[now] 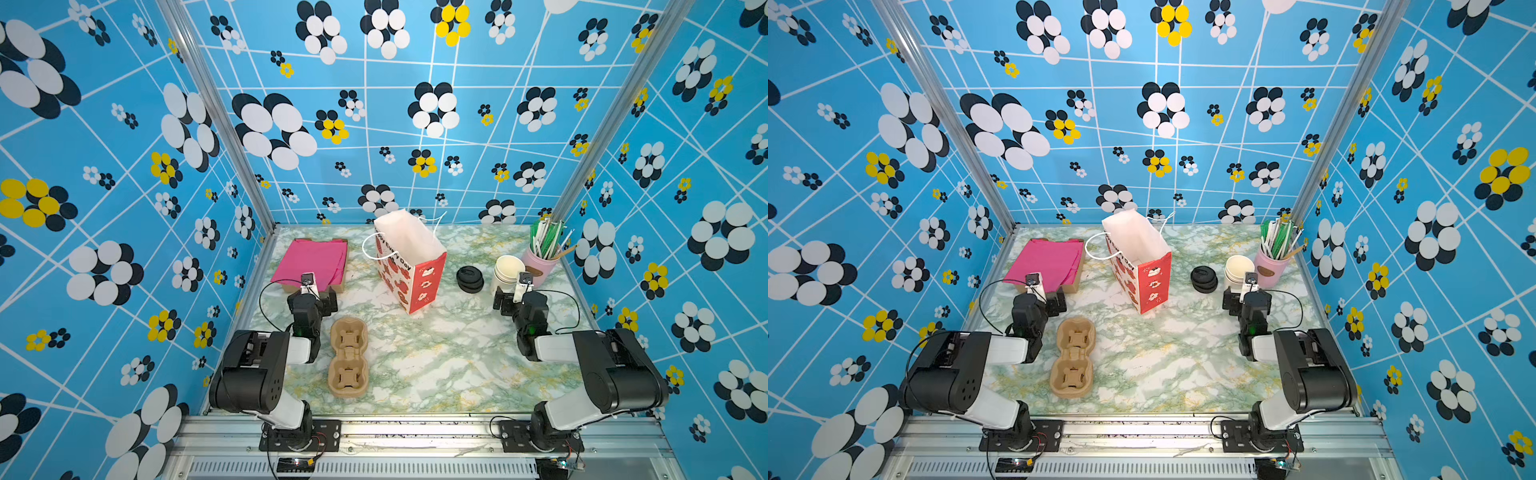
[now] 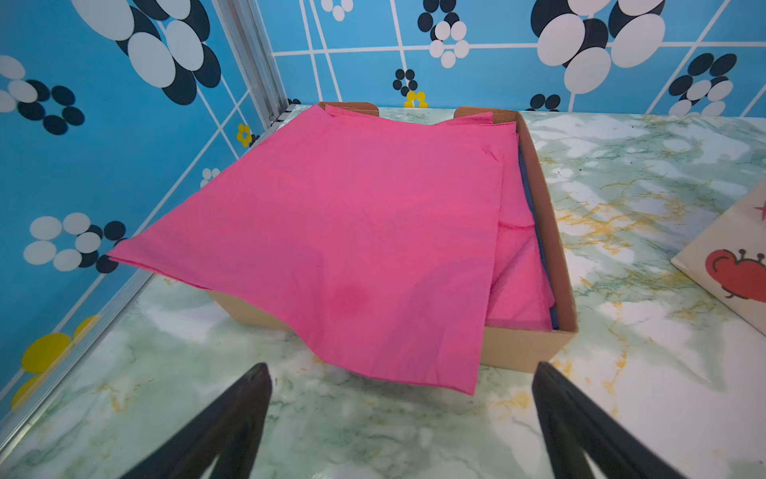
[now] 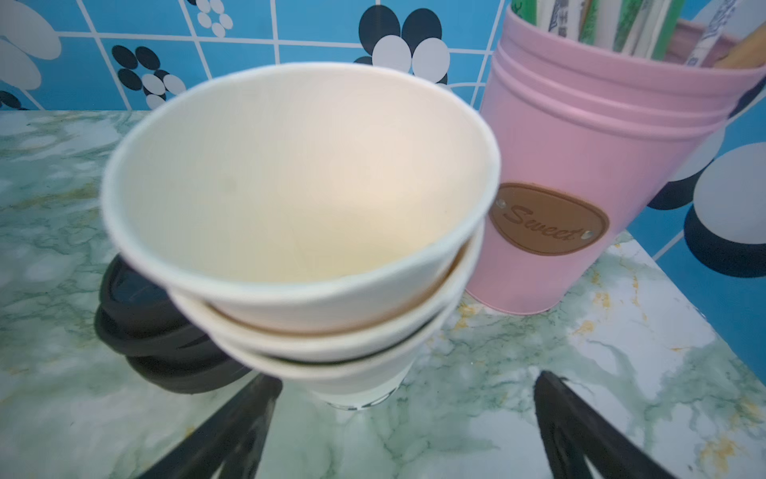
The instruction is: Pack the takeout coffee
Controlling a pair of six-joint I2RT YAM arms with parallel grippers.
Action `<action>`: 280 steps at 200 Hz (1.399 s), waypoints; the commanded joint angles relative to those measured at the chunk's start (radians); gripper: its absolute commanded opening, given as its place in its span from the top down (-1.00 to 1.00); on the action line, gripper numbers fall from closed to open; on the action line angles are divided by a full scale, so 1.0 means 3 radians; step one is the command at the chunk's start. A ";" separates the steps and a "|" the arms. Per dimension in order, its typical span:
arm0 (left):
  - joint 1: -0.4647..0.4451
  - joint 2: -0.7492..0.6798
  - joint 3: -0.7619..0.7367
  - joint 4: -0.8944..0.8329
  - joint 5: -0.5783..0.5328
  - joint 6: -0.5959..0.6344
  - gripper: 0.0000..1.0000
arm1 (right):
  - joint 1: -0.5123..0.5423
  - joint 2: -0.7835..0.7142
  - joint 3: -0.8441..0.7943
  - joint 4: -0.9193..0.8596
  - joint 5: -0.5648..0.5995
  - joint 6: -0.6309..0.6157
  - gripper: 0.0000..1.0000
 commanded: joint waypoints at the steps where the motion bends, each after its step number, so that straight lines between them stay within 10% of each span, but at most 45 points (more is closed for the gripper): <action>1: -0.0023 0.0021 0.0059 0.0025 -0.0014 0.0031 -0.98 | -0.0022 -0.0007 0.0000 0.0078 -0.0021 0.0025 -0.98; 280: -0.0024 -0.0220 0.0097 -0.0236 -0.0130 0.0013 -0.98 | -0.0049 -0.0581 0.0083 -0.0588 -0.0017 0.0089 -0.98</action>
